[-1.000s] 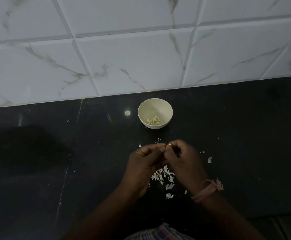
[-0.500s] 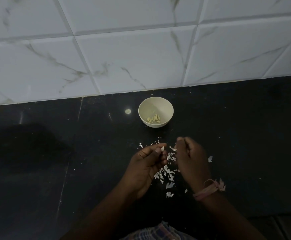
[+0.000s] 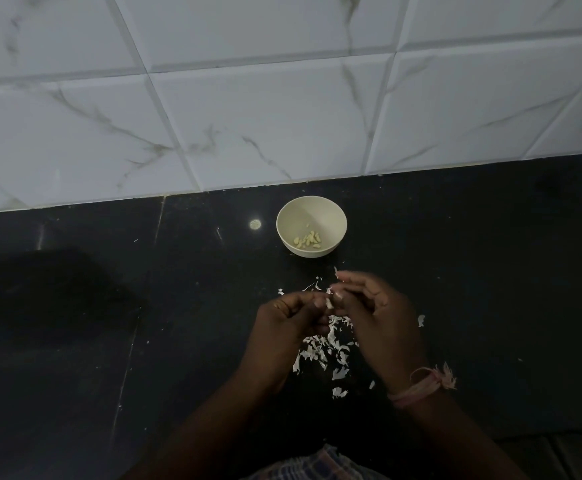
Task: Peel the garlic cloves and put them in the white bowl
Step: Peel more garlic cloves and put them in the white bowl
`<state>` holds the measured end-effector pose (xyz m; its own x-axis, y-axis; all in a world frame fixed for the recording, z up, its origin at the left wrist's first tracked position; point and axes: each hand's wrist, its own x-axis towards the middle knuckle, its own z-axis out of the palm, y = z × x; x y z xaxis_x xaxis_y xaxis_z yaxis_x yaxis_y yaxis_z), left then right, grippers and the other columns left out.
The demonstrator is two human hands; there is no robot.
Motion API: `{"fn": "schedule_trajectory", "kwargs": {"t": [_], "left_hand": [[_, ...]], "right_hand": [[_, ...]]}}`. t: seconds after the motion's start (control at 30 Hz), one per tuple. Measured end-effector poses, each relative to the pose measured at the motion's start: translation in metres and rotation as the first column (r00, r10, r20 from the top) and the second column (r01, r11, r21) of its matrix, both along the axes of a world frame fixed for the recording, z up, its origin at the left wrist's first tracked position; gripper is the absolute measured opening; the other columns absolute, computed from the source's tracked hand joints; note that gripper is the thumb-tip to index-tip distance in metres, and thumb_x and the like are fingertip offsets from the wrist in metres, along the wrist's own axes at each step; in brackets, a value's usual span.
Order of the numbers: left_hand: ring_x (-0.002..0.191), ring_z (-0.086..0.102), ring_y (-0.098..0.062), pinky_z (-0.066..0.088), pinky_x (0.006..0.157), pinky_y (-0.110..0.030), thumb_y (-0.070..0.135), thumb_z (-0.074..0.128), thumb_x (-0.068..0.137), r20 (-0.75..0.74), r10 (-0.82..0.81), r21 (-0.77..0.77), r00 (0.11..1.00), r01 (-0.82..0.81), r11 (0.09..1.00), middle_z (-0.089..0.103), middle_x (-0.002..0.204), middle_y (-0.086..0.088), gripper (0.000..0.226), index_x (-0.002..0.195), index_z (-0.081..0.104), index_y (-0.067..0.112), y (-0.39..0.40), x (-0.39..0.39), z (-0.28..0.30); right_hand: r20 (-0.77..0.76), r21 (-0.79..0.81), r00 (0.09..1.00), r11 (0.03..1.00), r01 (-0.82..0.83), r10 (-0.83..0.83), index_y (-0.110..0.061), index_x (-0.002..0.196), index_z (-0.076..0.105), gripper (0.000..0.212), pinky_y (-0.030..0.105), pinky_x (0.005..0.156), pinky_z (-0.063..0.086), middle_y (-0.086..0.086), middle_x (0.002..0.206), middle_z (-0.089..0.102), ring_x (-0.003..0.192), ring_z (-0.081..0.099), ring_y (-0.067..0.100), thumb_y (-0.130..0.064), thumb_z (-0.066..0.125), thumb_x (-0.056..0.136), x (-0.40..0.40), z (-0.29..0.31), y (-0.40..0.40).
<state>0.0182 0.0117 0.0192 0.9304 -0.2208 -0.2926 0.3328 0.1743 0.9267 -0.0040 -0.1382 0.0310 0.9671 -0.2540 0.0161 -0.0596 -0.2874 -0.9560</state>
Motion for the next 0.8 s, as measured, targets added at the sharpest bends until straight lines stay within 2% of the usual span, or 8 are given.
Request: {"fn": "schedule_trajectory", "kwargs": {"t": [0.07, 0.13, 0.3, 0.4, 0.5, 0.6, 0.7, 0.8], "left_hand": [[0.079, 0.069, -0.016, 0.058, 0.074, -0.028, 0.010, 0.063, 0.098, 0.001, 0.008, 0.001, 1.000, -0.008, 1.000, 0.076, 0.085, -0.008, 0.016, 0.100, 0.078, 0.004, -0.0013, 0.0002, 0.0015], [0.079, 0.072, -0.015, 0.058, 0.074, -0.027, 0.009, 0.061, 0.099, -0.016, 0.019, -0.022, 1.000, -0.019, 1.000, 0.077, 0.087, -0.011, 0.016, 0.101, 0.076, 0.002, -0.0032, 0.0003, 0.0034], [0.086, 0.071, -0.021, 0.058, 0.080, -0.031, 0.012, 0.062, 0.098, -0.069, 0.052, -0.084, 0.996, -0.057, 0.995, 0.076, 0.094, -0.016, 0.017, 0.095, 0.078, 0.006, -0.0047, 0.0006, 0.0036], [0.080, 0.071, -0.017, 0.058, 0.075, -0.028, 0.012, 0.063, 0.097, -0.093, 0.053, -0.084, 0.994, -0.061, 0.995, 0.074, 0.086, -0.013, 0.017, 0.096, 0.077, 0.002, -0.0041, 0.0000, 0.0028], [0.073, 0.069, -0.011, 0.057, 0.070, -0.024, 0.007, 0.058, 0.100, -0.154, 0.065, -0.110, 0.986, -0.083, 0.990, 0.073, 0.082, -0.009, 0.018, 0.101, 0.072, -0.002, -0.0032, 0.0008, 0.0020], [0.081, 0.072, -0.015, 0.059, 0.073, -0.024, -0.004, 0.054, 0.099, -0.203, 0.121, -0.117, 0.972, -0.147, 0.982, 0.076, 0.094, -0.014, 0.019, 0.107, 0.071, 0.000, 0.0001, 0.0015, 0.0001], [0.091, 0.073, -0.020, 0.060, 0.078, -0.028, -0.005, 0.060, 0.095, -0.197, 0.135, -0.110, 0.971, -0.159, 0.981, 0.076, 0.105, -0.016, 0.025, 0.112, 0.074, 0.006, 0.0016, -0.0010, -0.0005], [0.083, 0.072, -0.018, 0.059, 0.072, -0.028, 0.007, 0.069, 0.093, -0.179, 0.145, -0.082, 0.973, -0.162, 0.983, 0.077, 0.098, -0.014, 0.013, 0.101, 0.079, 0.008, 0.0004, -0.0032, 0.0039]], "right_hand": [[-0.016, 0.062, 1.000, 0.998, 0.004, -0.003, -0.026, 0.113, 0.071, 0.028, 0.040, 0.086, 0.061, -0.008, 0.100, 0.077, 0.095, 0.073, 0.009, -0.006, 0.068, 0.094, -0.0005, -0.0003, 0.0011], [-0.024, 0.109, 1.000, 0.994, 0.001, 0.002, -0.024, 0.111, 0.071, 0.028, 0.037, 0.085, 0.062, -0.006, 0.098, 0.077, 0.094, 0.074, 0.010, -0.003, 0.069, 0.092, -0.0016, -0.0007, 0.0022], [-0.010, 0.093, 0.999, 0.995, -0.034, 0.035, -0.022, 0.110, 0.072, 0.029, 0.025, 0.086, 0.058, -0.009, 0.102, 0.076, 0.096, 0.072, 0.005, -0.003, 0.073, 0.088, -0.0063, 0.0004, 0.0047], [0.013, 0.103, 1.000, 0.995, -0.005, 0.003, -0.020, 0.103, 0.074, 0.024, 0.023, 0.080, 0.059, -0.008, 0.095, 0.076, 0.089, 0.073, 0.008, 0.000, 0.072, 0.089, -0.0055, -0.0016, 0.0063], [-0.031, 0.290, 0.999, 0.956, 0.049, -0.041, -0.013, 0.101, 0.073, 0.022, 0.028, 0.076, 0.061, 0.004, 0.092, 0.077, 0.086, 0.075, 0.018, 0.004, 0.071, 0.088, -0.0029, -0.0017, 0.0068], [-0.082, 0.491, 0.993, 0.864, 0.111, -0.080, -0.006, 0.103, 0.070, 0.023, 0.029, 0.072, 0.061, 0.013, 0.091, 0.076, 0.084, 0.075, 0.027, 0.009, 0.069, 0.087, -0.0010, 0.0002, 0.0072], [-0.099, 0.533, 0.991, 0.836, 0.130, -0.090, -0.006, 0.105, 0.069, 0.024, 0.030, 0.071, 0.061, 0.015, 0.092, 0.076, 0.084, 0.075, 0.028, 0.010, 0.068, 0.087, 0.0000, 0.0015, 0.0069], [-0.107, 0.509, 0.990, 0.850, 0.136, -0.094, -0.007, 0.105, 0.068, 0.023, 0.029, 0.070, 0.060, 0.012, 0.092, 0.077, 0.083, 0.075, 0.026, 0.007, 0.069, 0.087, -0.0011, 0.0042, 0.0069]]}}
